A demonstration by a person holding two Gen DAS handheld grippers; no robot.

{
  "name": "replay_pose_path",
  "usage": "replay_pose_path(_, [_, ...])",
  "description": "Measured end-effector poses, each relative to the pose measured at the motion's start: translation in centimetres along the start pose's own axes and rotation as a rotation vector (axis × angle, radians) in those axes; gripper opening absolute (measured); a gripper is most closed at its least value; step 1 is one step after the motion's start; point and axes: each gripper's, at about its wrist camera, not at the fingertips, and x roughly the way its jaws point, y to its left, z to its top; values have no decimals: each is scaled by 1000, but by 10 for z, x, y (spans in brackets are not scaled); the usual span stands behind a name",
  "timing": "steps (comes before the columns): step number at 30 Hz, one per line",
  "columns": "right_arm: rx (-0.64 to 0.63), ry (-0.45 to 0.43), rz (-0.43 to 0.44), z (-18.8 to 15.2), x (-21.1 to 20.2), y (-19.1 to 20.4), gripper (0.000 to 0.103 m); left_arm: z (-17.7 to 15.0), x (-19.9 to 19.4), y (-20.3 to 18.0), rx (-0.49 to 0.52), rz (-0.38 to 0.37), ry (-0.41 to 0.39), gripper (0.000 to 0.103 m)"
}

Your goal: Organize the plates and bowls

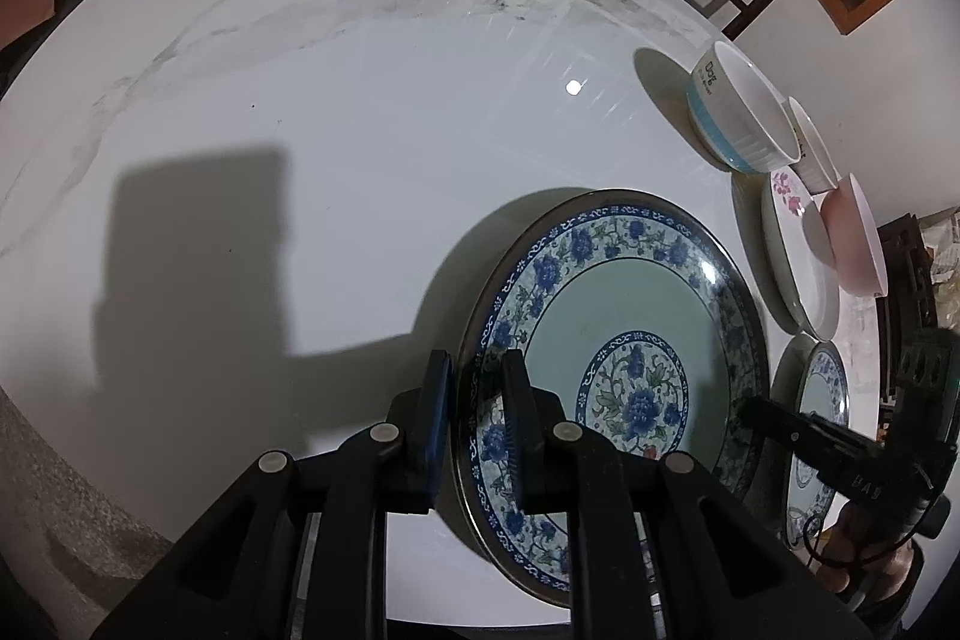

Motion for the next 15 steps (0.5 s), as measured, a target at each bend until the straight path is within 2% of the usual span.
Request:
replay_pose_path(6, [-5, -3, 9, -1, -1, -1, 15, 0, 0, -1, 11, 17, -5, 18])
replay_pose_path(10, [-19, -8, -2, -4, -3, 0, 16, -1, 2, 0, 6, 75, -15, 38])
replay_pose_path(15, [-20, -13, -16, -3, -4, 0, 19, 0, -4, 4, -10, 121, -46, 49])
